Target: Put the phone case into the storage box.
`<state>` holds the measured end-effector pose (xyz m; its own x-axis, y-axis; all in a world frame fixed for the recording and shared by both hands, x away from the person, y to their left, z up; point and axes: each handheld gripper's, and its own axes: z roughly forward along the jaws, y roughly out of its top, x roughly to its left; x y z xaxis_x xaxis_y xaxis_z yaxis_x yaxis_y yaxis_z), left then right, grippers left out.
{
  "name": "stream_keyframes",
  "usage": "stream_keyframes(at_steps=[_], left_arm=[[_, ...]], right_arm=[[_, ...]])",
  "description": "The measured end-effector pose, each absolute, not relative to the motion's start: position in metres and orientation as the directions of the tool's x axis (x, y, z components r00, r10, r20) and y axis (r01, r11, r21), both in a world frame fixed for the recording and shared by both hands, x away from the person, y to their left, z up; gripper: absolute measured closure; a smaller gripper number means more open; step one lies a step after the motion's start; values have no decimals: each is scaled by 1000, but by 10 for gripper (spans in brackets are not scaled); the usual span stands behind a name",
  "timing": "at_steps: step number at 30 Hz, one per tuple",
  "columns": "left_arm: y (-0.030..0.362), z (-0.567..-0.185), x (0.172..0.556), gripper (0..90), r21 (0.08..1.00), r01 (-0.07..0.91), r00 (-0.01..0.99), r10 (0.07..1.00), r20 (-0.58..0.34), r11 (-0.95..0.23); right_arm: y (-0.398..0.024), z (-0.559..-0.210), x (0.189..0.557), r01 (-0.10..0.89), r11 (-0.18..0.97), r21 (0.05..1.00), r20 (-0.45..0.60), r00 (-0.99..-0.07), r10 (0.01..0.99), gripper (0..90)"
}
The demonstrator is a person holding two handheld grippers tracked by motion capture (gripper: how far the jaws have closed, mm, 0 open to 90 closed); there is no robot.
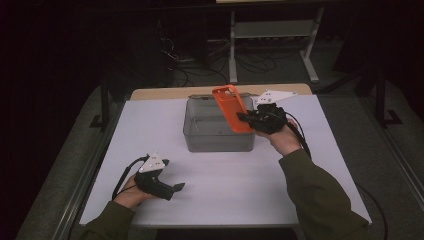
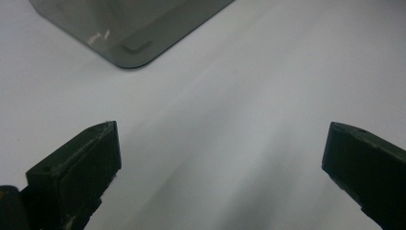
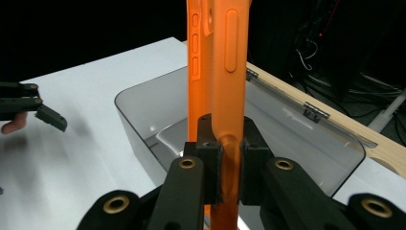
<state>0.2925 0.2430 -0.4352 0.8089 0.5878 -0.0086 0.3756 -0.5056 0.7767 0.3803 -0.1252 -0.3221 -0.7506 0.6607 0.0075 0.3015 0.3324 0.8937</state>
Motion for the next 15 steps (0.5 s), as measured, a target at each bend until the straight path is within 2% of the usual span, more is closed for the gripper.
stream_keyframes(at_steps=[15], left_arm=[[243,-435,292,0,779,375,809,588,-10,-502]], right_arm=[[-126,-327,396,332,341,880,4,-721,693,813]])
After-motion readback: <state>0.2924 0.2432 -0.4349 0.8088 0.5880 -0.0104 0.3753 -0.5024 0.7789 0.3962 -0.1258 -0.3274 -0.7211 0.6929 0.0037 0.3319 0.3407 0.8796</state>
